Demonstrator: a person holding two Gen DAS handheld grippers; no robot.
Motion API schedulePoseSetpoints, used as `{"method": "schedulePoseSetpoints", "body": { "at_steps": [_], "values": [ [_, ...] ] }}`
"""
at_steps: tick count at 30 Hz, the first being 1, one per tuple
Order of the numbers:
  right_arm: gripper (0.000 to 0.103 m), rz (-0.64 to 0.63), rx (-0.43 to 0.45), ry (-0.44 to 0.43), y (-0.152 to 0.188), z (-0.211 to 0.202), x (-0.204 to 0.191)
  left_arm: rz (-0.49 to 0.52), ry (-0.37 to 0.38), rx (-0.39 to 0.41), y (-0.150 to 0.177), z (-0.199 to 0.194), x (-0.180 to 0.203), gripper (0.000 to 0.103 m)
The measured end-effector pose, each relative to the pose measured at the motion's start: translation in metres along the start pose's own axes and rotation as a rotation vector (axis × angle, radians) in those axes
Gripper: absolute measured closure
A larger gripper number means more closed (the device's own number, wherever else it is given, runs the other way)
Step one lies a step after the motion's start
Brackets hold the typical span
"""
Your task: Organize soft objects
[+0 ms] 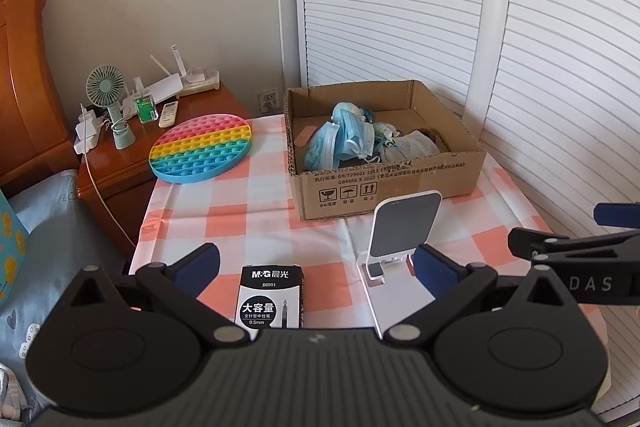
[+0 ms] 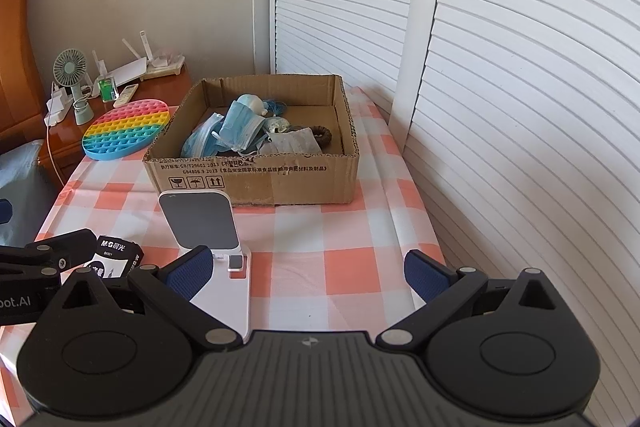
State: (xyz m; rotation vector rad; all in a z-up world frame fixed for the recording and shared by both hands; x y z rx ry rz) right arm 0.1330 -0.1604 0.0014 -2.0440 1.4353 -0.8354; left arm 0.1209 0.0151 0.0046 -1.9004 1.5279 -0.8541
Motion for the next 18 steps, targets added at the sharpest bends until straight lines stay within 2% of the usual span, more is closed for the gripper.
{"method": "schedulePoseSetpoints", "body": {
  "at_steps": [18],
  "values": [
    [0.0, 0.001, 0.005, 0.0, 0.0, -0.0029, 0.0012, 0.005, 0.001, 0.0, 0.0016, -0.0006, -0.0005, 0.001]
  ]
}}
Point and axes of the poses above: each gripper's, at about its wrist camera, not at the fingertips, and z roughly the way its jaws point, x to its right, y to its underside, the point moved 6 cm from there along z, roughly the way its jaws point, and after that the axes turned 11 degrees about -z, right-handed, at the moved point
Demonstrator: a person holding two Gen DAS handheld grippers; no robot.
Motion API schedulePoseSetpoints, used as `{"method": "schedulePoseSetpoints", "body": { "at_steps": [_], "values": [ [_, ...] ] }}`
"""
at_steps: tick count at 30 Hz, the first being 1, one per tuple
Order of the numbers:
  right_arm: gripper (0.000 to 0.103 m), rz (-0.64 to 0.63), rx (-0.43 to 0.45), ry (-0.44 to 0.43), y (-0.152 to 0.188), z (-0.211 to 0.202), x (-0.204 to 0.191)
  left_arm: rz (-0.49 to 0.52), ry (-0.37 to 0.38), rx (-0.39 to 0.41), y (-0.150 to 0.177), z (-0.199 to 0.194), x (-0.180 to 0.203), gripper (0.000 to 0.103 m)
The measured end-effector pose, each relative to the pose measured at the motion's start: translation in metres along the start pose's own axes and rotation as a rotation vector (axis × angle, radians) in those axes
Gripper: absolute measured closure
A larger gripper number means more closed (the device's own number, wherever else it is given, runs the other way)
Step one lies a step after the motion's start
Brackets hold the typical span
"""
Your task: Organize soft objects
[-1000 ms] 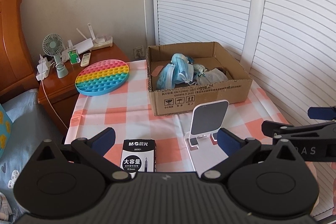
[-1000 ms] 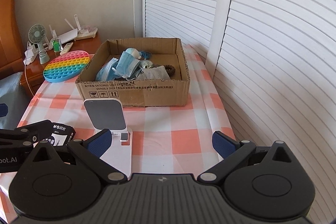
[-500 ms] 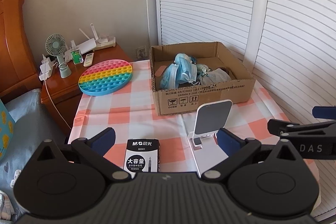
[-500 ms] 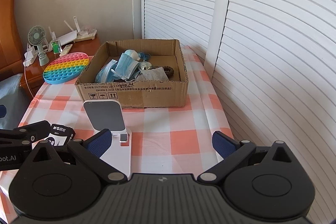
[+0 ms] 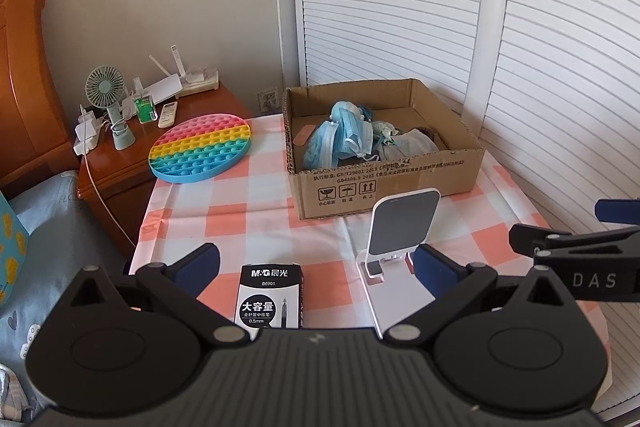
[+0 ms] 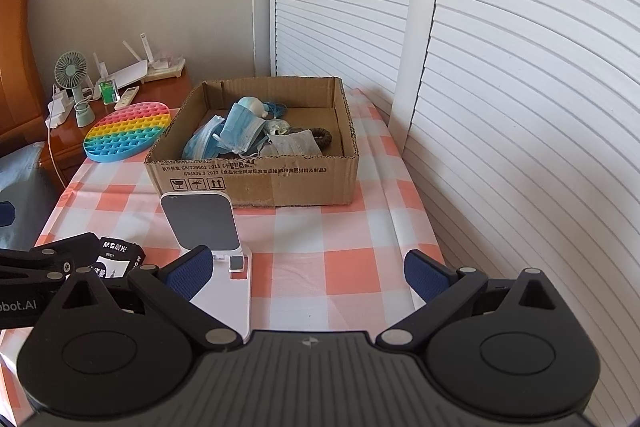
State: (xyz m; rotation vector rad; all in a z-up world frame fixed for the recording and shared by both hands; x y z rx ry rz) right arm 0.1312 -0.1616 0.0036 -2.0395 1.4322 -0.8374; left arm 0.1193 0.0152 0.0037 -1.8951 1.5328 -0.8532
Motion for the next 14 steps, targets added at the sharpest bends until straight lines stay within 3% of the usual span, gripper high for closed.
{"method": "schedulePoseSetpoints", "body": {
  "at_steps": [14],
  "values": [
    [0.0, -0.001, 0.008, 0.002, -0.0016, -0.003, 0.0016, 0.005, 0.003, 0.004, -0.001, -0.0029, 0.0008, 0.001]
  ]
}}
Point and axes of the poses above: each gripper's, at about its wrist camera, not at the fingertips, and z roughly the way its jaws point, x to its right, y to its underside, the point moved 6 cm from there along z, roughly the way its jaws point, and after that the axes turned 11 degrees about -z, right-handed, at the moved point
